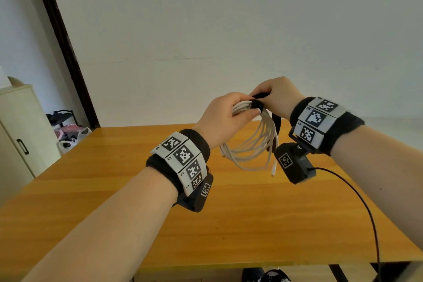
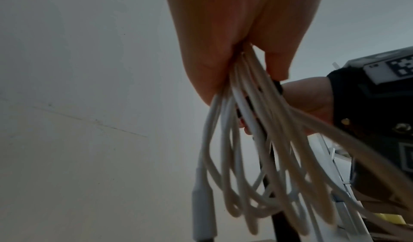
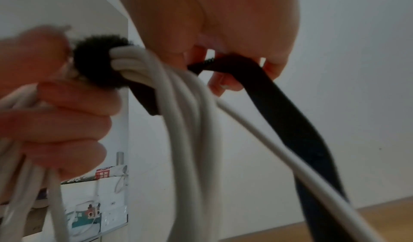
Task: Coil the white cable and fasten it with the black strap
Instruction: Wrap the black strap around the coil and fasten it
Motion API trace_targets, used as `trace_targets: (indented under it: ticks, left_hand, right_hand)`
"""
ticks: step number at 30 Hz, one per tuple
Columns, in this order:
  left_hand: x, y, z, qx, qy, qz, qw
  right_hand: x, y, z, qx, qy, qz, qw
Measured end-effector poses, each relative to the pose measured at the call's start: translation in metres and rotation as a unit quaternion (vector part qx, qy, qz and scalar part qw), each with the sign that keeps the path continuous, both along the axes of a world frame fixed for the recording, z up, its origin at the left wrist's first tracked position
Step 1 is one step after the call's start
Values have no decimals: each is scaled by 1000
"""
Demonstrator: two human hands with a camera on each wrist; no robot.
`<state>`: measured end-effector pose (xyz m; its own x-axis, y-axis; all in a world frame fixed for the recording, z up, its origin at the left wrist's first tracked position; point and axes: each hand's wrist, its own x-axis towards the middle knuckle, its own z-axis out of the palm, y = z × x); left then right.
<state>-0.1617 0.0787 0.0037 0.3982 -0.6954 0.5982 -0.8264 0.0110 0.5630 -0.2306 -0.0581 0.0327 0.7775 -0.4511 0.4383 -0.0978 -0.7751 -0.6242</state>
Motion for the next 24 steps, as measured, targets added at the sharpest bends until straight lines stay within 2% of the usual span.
trace_targets:
  ticks: [4, 6, 9, 11, 12, 15, 18, 21, 24]
  left_hand:
    - [4, -2, -3, -2, -5, 41, 999]
    - [7, -3, -3, -12, 5, 63, 998]
    - [12, -5, -1, -8, 6, 93, 996]
    - [15, -5, 0, -20, 17, 105, 994]
    - [16, -4, 1, -29, 27, 109, 993]
    - [18, -5, 1, -39, 49, 119, 991]
    - [18, -7, -2, -42, 55, 131, 989]
    - [17, -8, -4, -51, 63, 140, 987]
    - [16, -8, -4, -50, 68, 143, 986]
  right_hand:
    - [-2, -3, -3, 18, 0, 1, 1000]
    - [-2, -4, -7, 41, -51, -31, 997]
    - [-8, 5, -10, 19, -148, -94, 984]
    - [-15, 16, -12, 34, -185, -94, 978]
    - [-18, 21, -14, 44, -177, -81, 980]
    - [-24, 35, -24, 62, -85, -21, 994]
    - [-18, 41, -35, 39, -19, -1, 999]
    - [-9, 46, -39, 81, -20, 20, 996]
    - [-5, 47, -40, 97, -46, -11, 994]
